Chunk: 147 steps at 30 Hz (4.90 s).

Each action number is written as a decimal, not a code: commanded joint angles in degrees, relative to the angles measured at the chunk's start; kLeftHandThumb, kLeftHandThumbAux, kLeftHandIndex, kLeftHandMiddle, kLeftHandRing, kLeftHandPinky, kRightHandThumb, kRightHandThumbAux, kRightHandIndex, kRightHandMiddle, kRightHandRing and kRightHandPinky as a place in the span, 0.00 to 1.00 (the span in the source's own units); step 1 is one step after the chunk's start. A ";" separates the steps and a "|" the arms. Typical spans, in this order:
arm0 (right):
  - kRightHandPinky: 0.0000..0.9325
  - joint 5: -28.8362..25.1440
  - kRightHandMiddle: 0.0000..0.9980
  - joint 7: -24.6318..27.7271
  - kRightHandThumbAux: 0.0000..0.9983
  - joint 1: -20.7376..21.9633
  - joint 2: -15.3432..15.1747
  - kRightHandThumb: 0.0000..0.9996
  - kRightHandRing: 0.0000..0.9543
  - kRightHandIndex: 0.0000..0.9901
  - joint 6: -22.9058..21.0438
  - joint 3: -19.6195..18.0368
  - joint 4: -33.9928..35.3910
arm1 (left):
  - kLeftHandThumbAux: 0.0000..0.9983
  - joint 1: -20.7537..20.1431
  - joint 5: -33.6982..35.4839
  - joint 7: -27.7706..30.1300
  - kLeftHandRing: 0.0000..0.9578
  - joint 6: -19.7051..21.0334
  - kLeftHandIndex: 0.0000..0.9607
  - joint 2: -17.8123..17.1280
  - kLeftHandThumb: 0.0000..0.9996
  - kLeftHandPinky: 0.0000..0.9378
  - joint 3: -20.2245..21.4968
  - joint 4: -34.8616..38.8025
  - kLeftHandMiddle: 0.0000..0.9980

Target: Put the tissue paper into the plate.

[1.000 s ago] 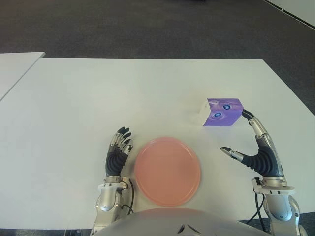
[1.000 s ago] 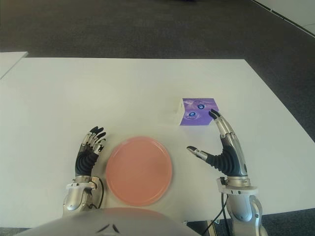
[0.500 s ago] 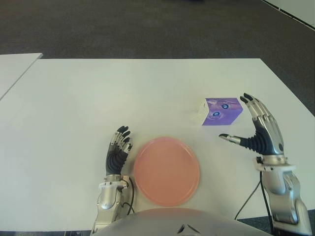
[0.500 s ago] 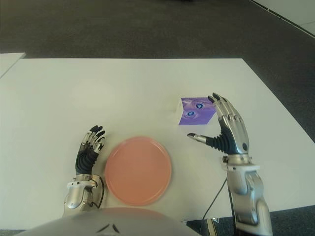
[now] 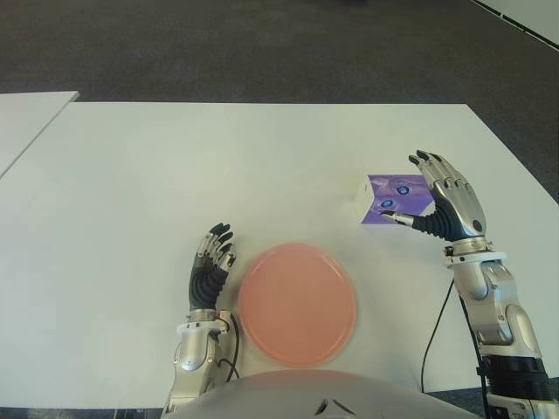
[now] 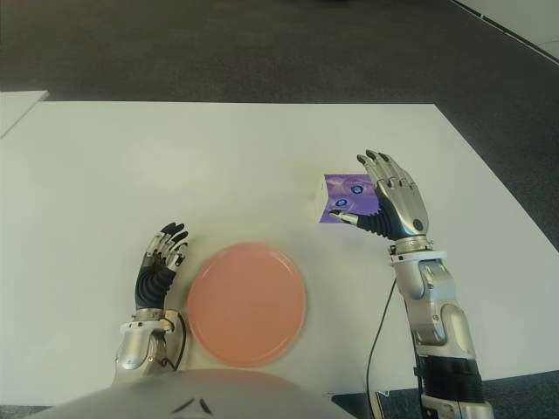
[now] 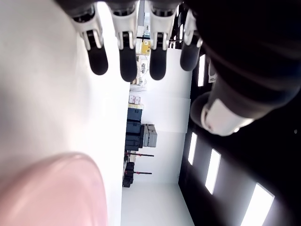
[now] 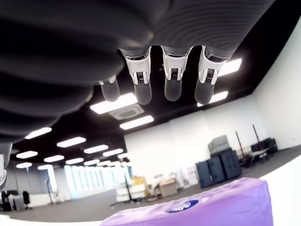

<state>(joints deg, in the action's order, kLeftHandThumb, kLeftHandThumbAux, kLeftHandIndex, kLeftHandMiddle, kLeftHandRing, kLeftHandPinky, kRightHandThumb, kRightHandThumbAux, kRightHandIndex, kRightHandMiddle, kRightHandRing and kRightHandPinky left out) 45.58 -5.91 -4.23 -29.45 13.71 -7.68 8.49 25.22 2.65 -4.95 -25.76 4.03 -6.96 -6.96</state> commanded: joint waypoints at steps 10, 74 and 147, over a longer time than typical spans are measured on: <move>0.07 0.75 0.05 2.29 0.45 6.23 -3.14 0.39 0.04 0.05 -3.47 5.40 -6.23 | 0.66 2.45 -0.16 -0.73 0.20 3.95 0.19 2.61 0.26 0.20 -1.10 -2.06 0.19; 0.07 -4.66 0.05 5.37 0.47 17.41 -6.00 0.42 0.03 0.05 -3.59 14.88 -19.96 | 0.65 3.48 0.56 -0.80 0.19 4.18 0.19 2.34 0.28 0.19 -1.92 -0.97 0.19; 0.11 -3.94 0.11 -3.32 0.52 25.41 -3.34 0.44 0.09 0.05 2.16 27.42 -54.75 | 0.69 7.02 4.68 1.23 0.22 3.54 0.26 2.84 0.34 0.21 -2.54 4.22 0.23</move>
<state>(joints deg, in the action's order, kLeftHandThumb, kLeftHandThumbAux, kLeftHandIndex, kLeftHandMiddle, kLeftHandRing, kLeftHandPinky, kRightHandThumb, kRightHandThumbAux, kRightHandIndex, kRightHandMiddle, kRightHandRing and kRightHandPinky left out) 41.02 -11.21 24.14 -34.75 15.46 16.65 -39.39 30.76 6.82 -4.10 -24.49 4.95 -9.22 -1.32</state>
